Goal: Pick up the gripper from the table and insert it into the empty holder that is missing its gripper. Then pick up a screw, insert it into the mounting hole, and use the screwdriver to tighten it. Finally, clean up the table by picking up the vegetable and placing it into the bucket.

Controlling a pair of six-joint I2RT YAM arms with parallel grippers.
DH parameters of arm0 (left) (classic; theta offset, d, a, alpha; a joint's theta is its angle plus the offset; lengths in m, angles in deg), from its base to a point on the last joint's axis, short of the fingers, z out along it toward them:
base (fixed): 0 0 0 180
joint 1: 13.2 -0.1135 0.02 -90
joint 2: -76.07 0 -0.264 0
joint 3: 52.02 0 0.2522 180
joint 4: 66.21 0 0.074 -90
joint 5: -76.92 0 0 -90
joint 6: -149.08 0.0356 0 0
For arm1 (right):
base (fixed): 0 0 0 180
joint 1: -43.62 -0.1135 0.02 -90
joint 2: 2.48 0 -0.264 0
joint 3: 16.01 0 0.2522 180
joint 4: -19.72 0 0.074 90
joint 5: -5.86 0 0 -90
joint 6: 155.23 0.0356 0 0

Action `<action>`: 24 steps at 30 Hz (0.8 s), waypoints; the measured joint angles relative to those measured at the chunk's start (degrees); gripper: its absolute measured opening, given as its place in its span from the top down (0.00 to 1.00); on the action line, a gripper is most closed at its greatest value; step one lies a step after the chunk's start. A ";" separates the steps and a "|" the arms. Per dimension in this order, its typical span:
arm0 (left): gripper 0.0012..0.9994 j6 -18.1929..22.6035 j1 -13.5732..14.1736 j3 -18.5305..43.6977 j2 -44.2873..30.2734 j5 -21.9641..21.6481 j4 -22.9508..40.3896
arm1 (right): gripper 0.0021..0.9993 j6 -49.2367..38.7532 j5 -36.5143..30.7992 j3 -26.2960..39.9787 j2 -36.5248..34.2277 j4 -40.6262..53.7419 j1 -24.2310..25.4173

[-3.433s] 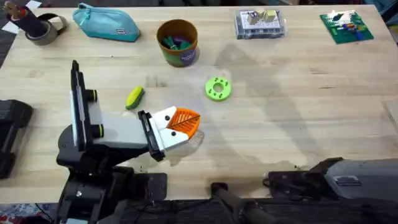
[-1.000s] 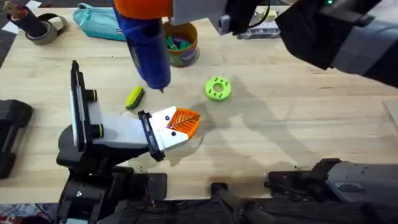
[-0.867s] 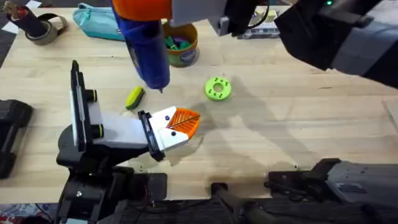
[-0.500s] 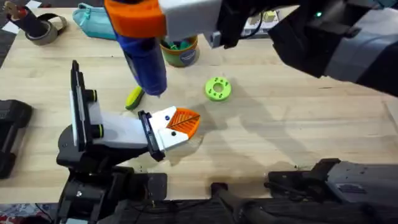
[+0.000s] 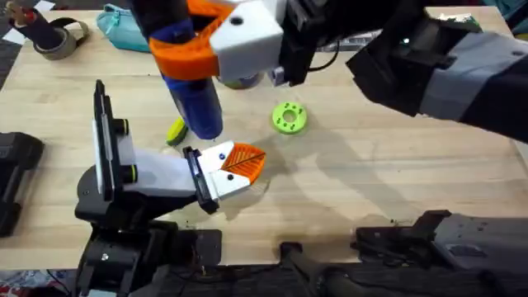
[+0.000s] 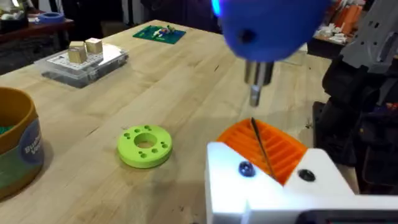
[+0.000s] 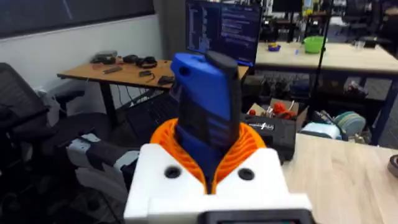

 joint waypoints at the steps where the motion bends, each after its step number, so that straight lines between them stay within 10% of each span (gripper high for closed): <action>1: 1.00 0.00 0.00 0.00 -0.02 0.00 0.00 | 0.98 -0.01 -0.02 -0.33 0.00 -0.20 -0.03; 24: 1.00 0.00 0.00 0.00 0.00 -0.01 0.00 | 0.98 -0.40 0.25 -7.11 0.00 -9.79 -1.20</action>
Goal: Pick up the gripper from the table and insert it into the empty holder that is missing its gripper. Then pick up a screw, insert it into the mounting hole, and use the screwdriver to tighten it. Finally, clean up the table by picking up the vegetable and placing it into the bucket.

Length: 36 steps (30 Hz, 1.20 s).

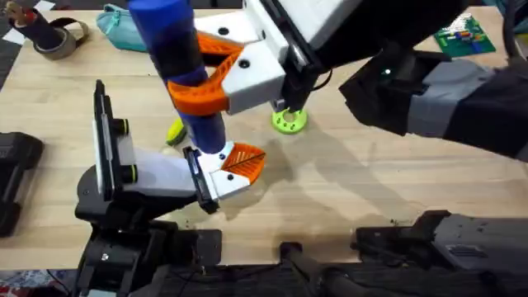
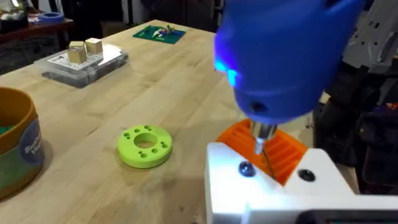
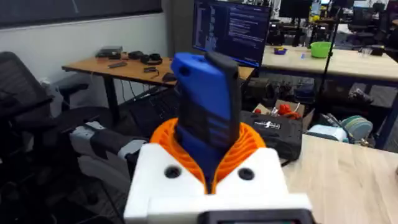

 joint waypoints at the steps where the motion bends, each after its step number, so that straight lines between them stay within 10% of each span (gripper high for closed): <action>1: 1.00 0.00 0.00 0.00 0.00 0.01 0.00 | 0.98 0.01 0.06 -0.15 0.00 0.01 0.00; 36: 1.00 0.00 0.00 0.00 0.00 0.00 0.00 | 0.98 -2.39 0.91 -2.95 0.00 -0.21 0.72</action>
